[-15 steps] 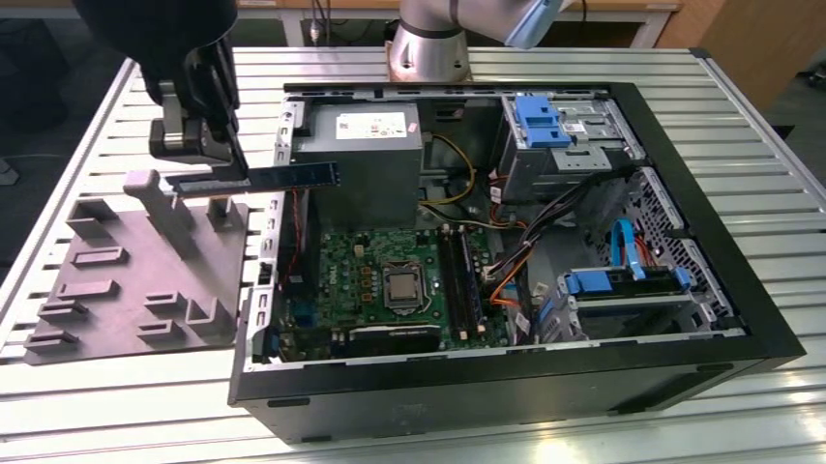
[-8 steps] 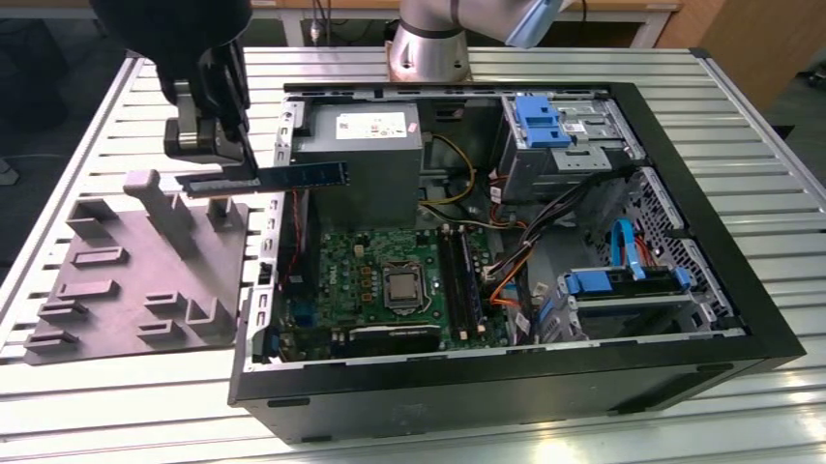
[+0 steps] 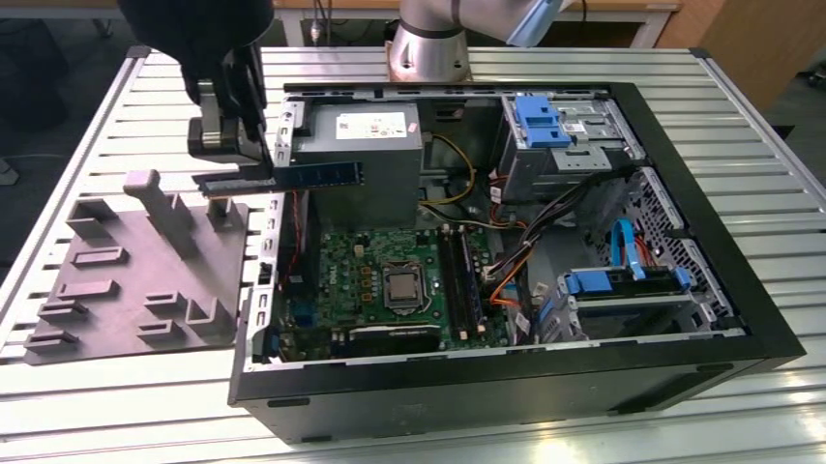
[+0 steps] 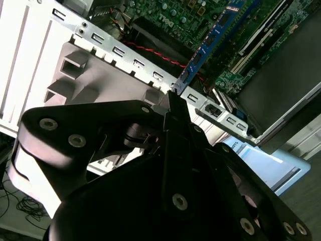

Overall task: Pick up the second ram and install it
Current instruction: 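Pick up the second ram and move it above second insertion slot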

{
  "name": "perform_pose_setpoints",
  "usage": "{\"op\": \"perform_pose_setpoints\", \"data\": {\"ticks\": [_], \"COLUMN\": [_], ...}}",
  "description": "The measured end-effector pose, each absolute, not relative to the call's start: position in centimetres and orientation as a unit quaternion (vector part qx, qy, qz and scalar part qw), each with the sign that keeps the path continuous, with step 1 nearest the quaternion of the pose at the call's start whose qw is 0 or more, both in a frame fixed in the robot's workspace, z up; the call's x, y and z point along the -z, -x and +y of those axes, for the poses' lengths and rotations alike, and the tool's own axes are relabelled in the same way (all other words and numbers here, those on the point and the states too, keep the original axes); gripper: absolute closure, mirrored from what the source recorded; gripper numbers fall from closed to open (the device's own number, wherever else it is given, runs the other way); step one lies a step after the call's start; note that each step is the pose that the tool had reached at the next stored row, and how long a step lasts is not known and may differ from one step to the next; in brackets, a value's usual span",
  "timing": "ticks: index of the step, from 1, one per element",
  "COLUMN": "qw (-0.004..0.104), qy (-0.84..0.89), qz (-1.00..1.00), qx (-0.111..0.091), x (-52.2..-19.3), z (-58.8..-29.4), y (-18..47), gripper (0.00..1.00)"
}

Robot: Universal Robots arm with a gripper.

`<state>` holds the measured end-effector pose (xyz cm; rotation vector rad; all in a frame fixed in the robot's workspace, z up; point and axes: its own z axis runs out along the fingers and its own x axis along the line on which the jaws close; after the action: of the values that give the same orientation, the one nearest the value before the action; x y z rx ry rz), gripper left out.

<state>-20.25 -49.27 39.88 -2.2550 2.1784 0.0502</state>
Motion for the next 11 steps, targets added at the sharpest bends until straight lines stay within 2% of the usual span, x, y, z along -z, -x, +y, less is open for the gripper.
{"op": "perform_pose_setpoints", "data": {"ticks": [11], "qw": [0.003], "qy": [0.719], "qz": [0.695], "qx": [-0.016], "x": [-39.9], "z": [-49.2], "y": [18.2], "gripper": [0.89]}}
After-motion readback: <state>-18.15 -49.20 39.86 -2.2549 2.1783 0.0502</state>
